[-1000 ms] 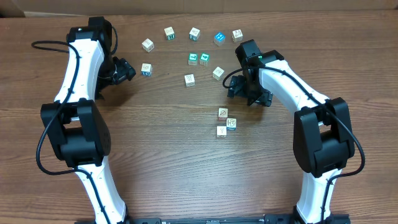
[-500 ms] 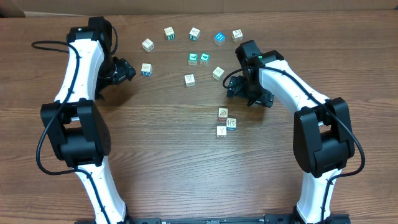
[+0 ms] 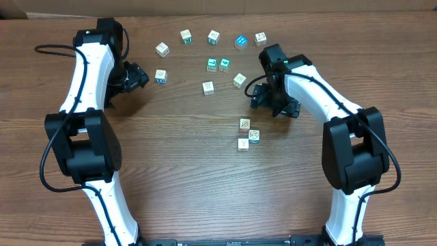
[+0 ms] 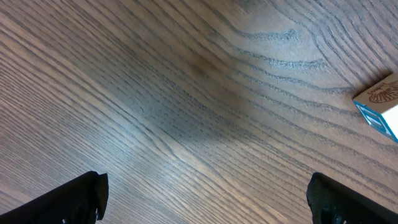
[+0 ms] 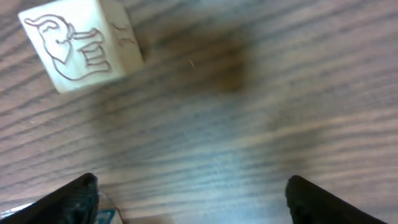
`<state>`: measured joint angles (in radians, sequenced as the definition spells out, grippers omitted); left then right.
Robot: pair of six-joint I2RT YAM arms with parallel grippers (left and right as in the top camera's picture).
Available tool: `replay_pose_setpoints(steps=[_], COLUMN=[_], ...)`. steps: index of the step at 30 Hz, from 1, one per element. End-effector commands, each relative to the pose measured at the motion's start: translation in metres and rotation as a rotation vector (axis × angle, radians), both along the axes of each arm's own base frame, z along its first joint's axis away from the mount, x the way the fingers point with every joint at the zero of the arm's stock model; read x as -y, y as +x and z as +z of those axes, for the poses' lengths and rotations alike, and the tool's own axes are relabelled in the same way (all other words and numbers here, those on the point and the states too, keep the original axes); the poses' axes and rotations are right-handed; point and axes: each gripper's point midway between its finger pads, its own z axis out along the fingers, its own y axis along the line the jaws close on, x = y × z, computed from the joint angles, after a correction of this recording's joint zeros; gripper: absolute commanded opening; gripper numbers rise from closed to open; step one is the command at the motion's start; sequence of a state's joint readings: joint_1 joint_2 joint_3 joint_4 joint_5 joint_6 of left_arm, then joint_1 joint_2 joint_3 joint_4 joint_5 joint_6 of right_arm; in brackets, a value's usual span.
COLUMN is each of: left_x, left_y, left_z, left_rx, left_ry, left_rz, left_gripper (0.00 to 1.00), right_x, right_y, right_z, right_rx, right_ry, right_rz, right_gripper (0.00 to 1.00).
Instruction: Form a circle
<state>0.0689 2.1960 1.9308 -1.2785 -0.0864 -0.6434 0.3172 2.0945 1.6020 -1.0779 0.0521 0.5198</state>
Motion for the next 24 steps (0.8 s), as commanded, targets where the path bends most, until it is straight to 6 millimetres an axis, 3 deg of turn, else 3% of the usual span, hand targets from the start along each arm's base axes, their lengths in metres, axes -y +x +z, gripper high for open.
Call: replay_pose_setpoints(steps=[1,5,10,17,24], left_x=[0.002,0.002,0.002,0.002,0.002], left_y=[0.004,0.004,0.004,0.004,0.004], left_z=[0.003,0.003,0.003,0.003,0.003], left_rx=[0.013,0.013,0.013,0.013,0.013], left_ry=[0.0,0.0,0.0,0.0,0.0], left_rz=[-0.019,-0.019,-0.019,-0.019,-0.019], left_gripper=[1.0,1.0,1.0,1.0,0.99], right_x=[-0.005,-0.008,-0.017,-0.009,-0.003], right_y=[0.036,0.064,0.092,0.121,0.13], right_z=[0.048,0.108,0.16,0.162,0.128], right_rx=[0.101,0.222,0.384,0.505,0.477], right_ry=[0.077,0.101,0.13,0.07,0.014], right_rz=[0.021,0.078,0.12,0.1,0.084], right_gripper=[0.89,0.87,0.9,0.95,0.95])
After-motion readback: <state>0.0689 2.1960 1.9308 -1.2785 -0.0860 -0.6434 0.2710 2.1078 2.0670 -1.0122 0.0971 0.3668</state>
